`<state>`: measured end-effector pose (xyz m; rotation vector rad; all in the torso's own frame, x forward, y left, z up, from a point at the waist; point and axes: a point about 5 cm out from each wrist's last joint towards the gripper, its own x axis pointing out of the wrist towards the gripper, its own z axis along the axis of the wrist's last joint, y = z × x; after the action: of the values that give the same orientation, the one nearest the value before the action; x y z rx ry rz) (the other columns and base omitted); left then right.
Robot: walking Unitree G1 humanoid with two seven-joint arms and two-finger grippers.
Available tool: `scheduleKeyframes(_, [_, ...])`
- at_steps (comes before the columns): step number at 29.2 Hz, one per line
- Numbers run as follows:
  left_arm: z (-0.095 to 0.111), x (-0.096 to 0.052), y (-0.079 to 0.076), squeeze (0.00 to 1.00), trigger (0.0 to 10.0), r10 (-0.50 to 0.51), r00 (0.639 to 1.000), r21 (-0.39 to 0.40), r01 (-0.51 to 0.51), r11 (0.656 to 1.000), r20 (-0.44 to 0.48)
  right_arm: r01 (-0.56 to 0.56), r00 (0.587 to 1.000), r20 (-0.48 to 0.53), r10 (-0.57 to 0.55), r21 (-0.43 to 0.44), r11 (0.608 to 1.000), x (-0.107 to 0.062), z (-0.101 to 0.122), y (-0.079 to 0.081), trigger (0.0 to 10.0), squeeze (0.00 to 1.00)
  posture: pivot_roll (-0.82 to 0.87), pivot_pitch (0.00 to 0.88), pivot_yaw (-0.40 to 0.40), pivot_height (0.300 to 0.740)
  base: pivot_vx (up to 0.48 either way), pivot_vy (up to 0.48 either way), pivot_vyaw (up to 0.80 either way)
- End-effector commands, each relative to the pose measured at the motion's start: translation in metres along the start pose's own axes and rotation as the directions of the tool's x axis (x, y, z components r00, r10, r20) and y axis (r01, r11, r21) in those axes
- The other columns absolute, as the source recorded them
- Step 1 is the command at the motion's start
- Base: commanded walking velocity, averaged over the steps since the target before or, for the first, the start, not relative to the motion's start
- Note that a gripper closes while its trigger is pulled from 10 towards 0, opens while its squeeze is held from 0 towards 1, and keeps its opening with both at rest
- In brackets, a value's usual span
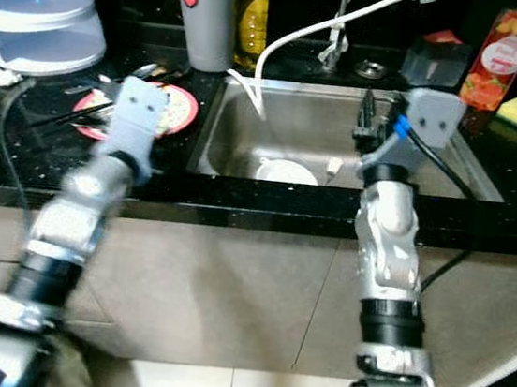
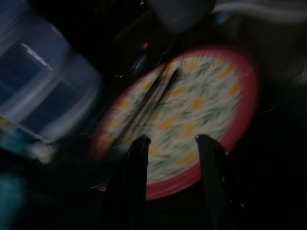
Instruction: Kitchen organization
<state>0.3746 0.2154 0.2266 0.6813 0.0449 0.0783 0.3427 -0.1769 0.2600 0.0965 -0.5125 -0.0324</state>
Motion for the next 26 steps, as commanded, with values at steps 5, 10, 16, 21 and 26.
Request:
scheduleKeyframes(5, [-0.018, 0.008, 0.015, 0.0, 10.0, -0.029, 0.997, 0.28, 0.047, 0.959, -0.066, 0.006, 1.0, -0.012, -0.006, -0.003, 1.0, -0.001, 0.007, 0.0, 10.0, 0.0, 0.09, 0.015, 0.088, 0.74, 0.0, 0.0, 0.0])
scheduleKeyframes(10, [-0.033, 0.006, 0.032, 0.0, 10.0, -0.025, 0.991, 0.409, 0.078, 0.909, -0.134, -0.014, 1.0, -0.025, 0.014, 0.01, 1.0, -0.002, 0.006, 0.009, 10.0, 0.0, 0.1, 0.009, 0.074, 0.74, 0.0, 0.0, 0.0])
scheduleKeyframes(16, [-0.05, -0.001, 0.027, 0.0, 10.0, -0.117, 0.976, 0.493, 0.194, 0.848, -0.182, -0.016, 0.999, -0.036, 0.017, 0.023, 1.0, -0.002, 0.005, 0.011, 10.0, 0.0, 0.11, 0.016, 0.061, 0.74, 0.0, 0.0, 0.0])
scheduleKeyframes(21, [-0.047, -0.003, 0.017, 0.0, 10.0, -0.212, 0.963, 0.472, 0.265, 0.841, -0.164, -0.043, 0.998, -0.042, 0.044, 0.037, 0.998, 0.002, 0.007, 0.019, 10.0, 0.0, 0.12, 0.0, 0.048, 0.74, 0.0, 0.0, 0.0])
scheduleKeyframes(26, [-0.036, -0.008, 0.002, 0.0, 10.0, -0.31, 0.942, 0.466, 0.332, 0.82, -0.127, -0.042, 0.998, -0.039, 0.044, 0.04, 0.998, 0.004, 0.009, 0.022, 10.0, 0.0, 0.12, 0.0, 0.047, 0.74, 0.0, 0.0, 0.0])
